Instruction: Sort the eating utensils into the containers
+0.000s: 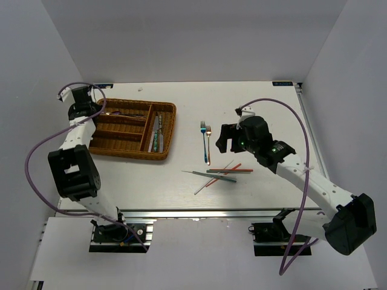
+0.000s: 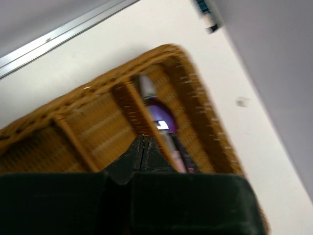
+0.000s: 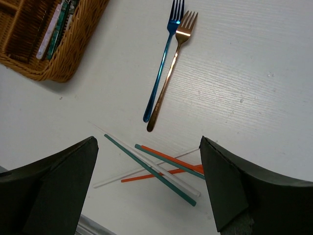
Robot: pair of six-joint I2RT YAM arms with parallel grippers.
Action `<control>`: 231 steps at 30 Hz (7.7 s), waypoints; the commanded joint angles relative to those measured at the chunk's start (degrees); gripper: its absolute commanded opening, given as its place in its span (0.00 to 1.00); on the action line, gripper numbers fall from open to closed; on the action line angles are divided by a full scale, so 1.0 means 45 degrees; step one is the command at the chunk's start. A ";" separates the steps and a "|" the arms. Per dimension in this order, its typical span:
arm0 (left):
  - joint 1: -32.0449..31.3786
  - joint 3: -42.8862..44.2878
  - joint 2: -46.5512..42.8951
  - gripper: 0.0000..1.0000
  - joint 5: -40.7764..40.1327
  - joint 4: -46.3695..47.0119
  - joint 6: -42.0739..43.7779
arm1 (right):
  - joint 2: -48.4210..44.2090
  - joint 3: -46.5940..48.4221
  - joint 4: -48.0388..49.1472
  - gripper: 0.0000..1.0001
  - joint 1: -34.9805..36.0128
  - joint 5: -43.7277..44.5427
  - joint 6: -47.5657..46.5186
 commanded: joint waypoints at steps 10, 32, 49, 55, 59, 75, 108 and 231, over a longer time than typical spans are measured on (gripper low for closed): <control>0.0818 -0.0335 0.0765 0.14 0.1453 0.0266 -0.0031 | 0.0213 0.0143 0.0478 0.89 -0.0078 -0.0617 -0.0307; 0.0799 0.0119 -0.3385 0.98 0.1686 -0.3210 0.0609 | 0.6733 0.3930 -0.0342 0.72 0.0527 0.1569 0.0845; -0.1135 -0.6312 -0.9549 0.98 0.5009 -0.1510 0.2605 | 1.1071 0.6899 -0.0438 0.38 0.0586 0.2566 0.0377; -0.1232 -0.6253 -0.9411 0.98 0.5146 -0.1608 0.2644 | 1.1892 0.7545 -0.0791 0.34 0.0586 0.3250 0.0318; -0.1272 -0.6292 -0.9430 0.98 0.5224 -0.1549 0.2644 | 1.1873 0.7428 -0.0733 0.32 0.0566 0.3425 0.0377; -0.2517 -0.6409 -0.8884 0.98 0.6023 -0.0751 0.1826 | 1.1660 0.6687 -0.0773 0.00 0.0060 0.3680 0.0904; -0.8693 -0.5530 -0.3473 0.37 0.7997 0.9174 -0.4348 | 0.3082 0.2681 0.3740 0.00 0.1211 -0.4467 -0.0150; -0.4278 -0.6235 -0.6757 0.98 0.9521 0.4603 -0.1125 | 0.8774 0.7840 -0.1124 0.00 0.1718 0.0948 -0.0033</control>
